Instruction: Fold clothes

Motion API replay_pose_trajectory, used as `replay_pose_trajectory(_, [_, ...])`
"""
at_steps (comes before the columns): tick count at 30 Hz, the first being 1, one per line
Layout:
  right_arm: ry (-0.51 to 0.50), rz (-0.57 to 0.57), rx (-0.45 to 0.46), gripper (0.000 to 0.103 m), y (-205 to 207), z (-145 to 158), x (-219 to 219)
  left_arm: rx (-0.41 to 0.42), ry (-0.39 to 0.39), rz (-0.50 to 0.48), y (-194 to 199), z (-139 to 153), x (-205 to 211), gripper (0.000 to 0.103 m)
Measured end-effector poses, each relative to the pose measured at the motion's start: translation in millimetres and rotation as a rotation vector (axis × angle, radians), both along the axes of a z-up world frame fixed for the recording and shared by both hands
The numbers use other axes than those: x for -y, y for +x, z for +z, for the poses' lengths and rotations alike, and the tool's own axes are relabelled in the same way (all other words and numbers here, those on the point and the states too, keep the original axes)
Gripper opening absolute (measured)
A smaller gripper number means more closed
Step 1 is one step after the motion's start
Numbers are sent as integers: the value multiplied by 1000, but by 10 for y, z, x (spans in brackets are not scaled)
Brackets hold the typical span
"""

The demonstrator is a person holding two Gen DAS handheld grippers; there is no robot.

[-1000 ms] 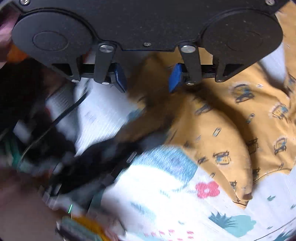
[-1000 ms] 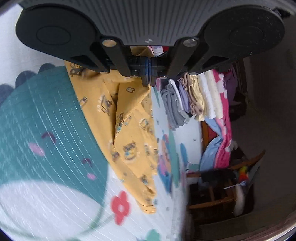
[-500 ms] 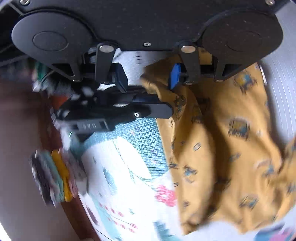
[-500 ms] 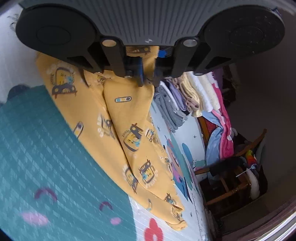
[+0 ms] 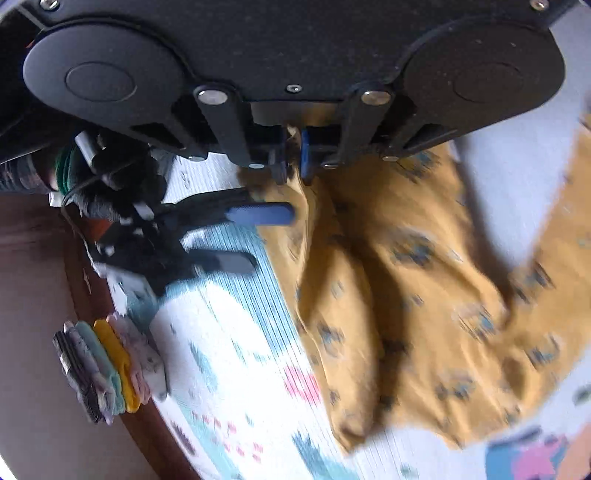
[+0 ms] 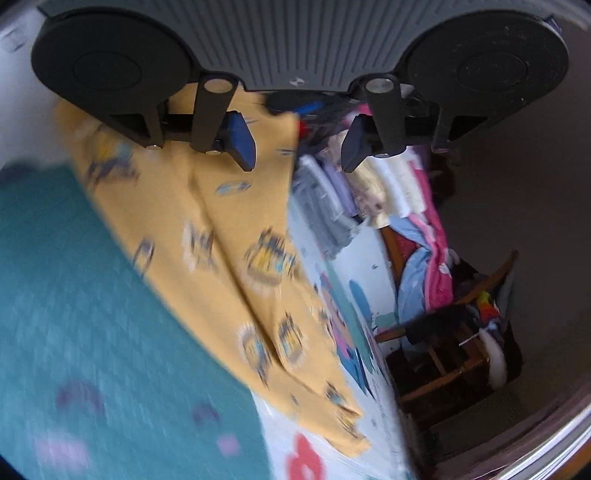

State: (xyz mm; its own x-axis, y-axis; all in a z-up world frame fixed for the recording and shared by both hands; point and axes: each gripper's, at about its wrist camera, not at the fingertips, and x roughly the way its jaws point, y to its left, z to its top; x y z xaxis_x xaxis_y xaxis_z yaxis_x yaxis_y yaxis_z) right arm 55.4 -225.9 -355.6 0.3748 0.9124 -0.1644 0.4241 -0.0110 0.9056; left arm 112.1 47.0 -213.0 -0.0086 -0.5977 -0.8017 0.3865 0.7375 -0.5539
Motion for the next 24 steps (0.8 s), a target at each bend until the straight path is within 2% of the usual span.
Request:
replay_pose_trajectory(2, [-127,34,82,53,49,84,64,68,-31,-10,174,192,-231,5])
replay_pose_trajectory(5, [-332,96,204,52,118,197,107,195,-10,1,425,461,-567,4])
replay_pose_trajectory(6, [-373,120,227,48,137,205,87,234,12,14,496,525,-670,4])
replay_pose_trajectory(7, [-413,144,249,37,158,217,62,259,34,27,556,558,-763,4])
replay_pose_trajectory(9, [-472,187,287,31,197,263,-7,271,64,45,646,555,-927,4])
replay_pose_trajectory(12, [-519,232,327,31,232,329,-69,268,114,52,717,453,-1099,4])
replay_pose_trajectory(15, [-550,262,351,32,245,383,-87,254,131,71,798,371,-1237,5])
replay_pose_trajectory(19, [-665,314,477,33,322,581,-140,238,87,128,920,394,-1335,4])
replay_pose_trajectory(24, [-809,276,682,30,697,785,-184,216,24,186,894,485,-1352,4])
